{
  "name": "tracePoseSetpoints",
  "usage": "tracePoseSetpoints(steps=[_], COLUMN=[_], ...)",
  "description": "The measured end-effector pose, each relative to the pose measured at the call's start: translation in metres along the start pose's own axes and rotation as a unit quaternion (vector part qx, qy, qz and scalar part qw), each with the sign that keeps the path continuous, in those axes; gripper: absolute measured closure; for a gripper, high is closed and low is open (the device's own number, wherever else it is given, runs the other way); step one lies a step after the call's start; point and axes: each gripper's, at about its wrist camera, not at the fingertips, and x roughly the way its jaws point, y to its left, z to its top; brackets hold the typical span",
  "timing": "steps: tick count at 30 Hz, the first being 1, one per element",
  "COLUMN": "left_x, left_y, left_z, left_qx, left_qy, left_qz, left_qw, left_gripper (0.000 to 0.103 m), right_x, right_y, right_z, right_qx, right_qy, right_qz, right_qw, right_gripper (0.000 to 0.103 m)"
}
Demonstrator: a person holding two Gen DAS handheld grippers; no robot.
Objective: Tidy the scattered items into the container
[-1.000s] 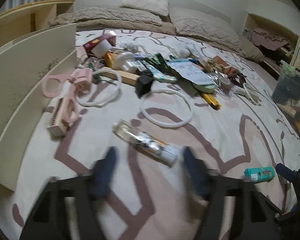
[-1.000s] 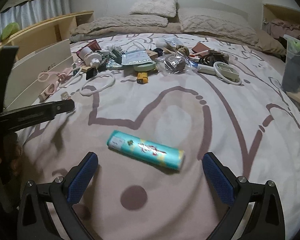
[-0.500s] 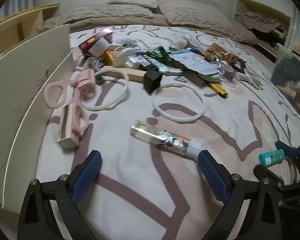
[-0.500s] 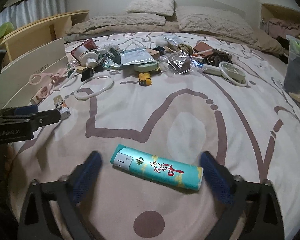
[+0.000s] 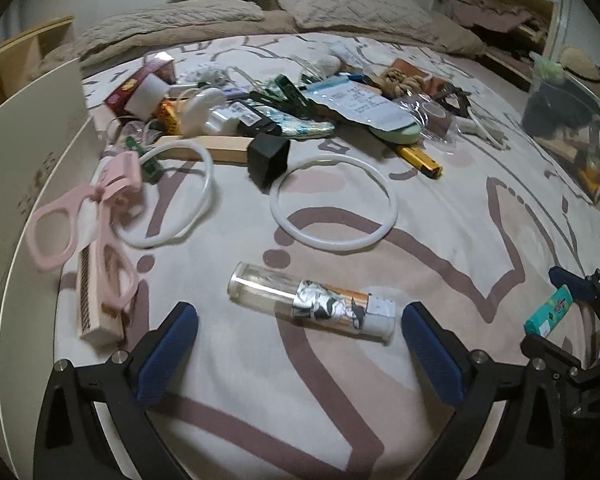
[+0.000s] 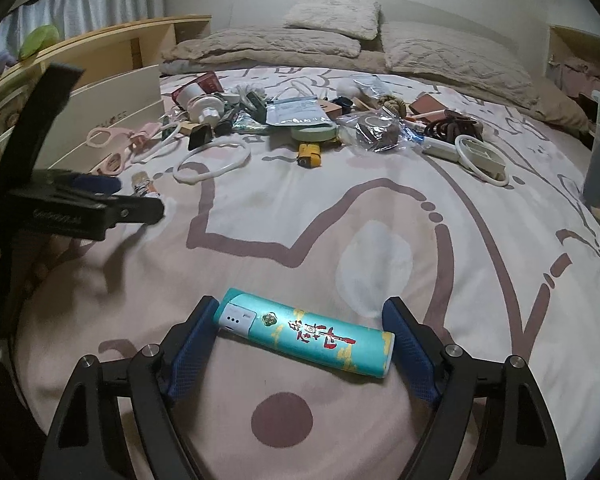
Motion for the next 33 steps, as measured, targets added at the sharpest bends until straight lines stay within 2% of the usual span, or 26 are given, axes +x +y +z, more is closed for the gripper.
tracePoseSetpoints(steps=[5, 12, 16, 21, 24, 25, 26, 28, 33], left_x=[0.004, -0.001, 0.000, 0.000, -0.001, -0.003, -0.004, -0.008, -0.010], left_y=[0.006, 0.000, -0.015, -0.018, -0.016, -0.015, -0.014, -0.011, -0.009], left_z=[0.006, 0.002, -0.002, -0.002, -0.002, -0.002, -0.002, -0.002, -0.004], left_qx=[0.015, 0.027, 0.050, 0.040, 0.032, 0.028, 0.023, 0.013, 0.010], left_qy=[0.010, 0.001, -0.002, -0.006, -0.010, -0.013, -0.016, -0.019, -0.018], left_qz=[-0.028, -0.042, -0.020, -0.006, -0.002, -0.001, 0.001, 0.001, -0.004], left_qw=[0.9994, 0.9987, 0.9985, 0.9992, 0.9994, 0.9995, 0.9996, 0.9997, 0.9998], left_gripper=[0.000, 0.000, 0.002, 0.007, 0.019, 0.028, 0.041, 0.053, 0.056], right_x=[0.000, 0.001, 0.001, 0.001, 0.001, 0.001, 0.001, 0.000, 0.000], right_y=[0.000, 0.000, 0.000, 0.000, 0.001, 0.001, 0.001, 0.001, 0.001], right_z=[-0.001, -0.002, -0.002, -0.003, -0.004, -0.004, -0.004, -0.005, -0.006], right_qx=[0.000, 0.000, -0.001, -0.001, -0.002, -0.002, -0.003, -0.004, -0.006], right_qy=[-0.001, -0.001, -0.001, -0.004, -0.006, -0.007, -0.009, -0.011, -0.013], right_qz=[0.003, 0.003, 0.003, 0.003, 0.002, 0.003, 0.003, 0.003, 0.002], right_qw=[1.000, 1.000, 1.000, 1.000, 1.000, 1.000, 1.000, 1.000, 1.000], right_gripper=[0.020, 0.020, 0.020, 0.020, 0.020, 0.020, 0.020, 0.020, 0.020])
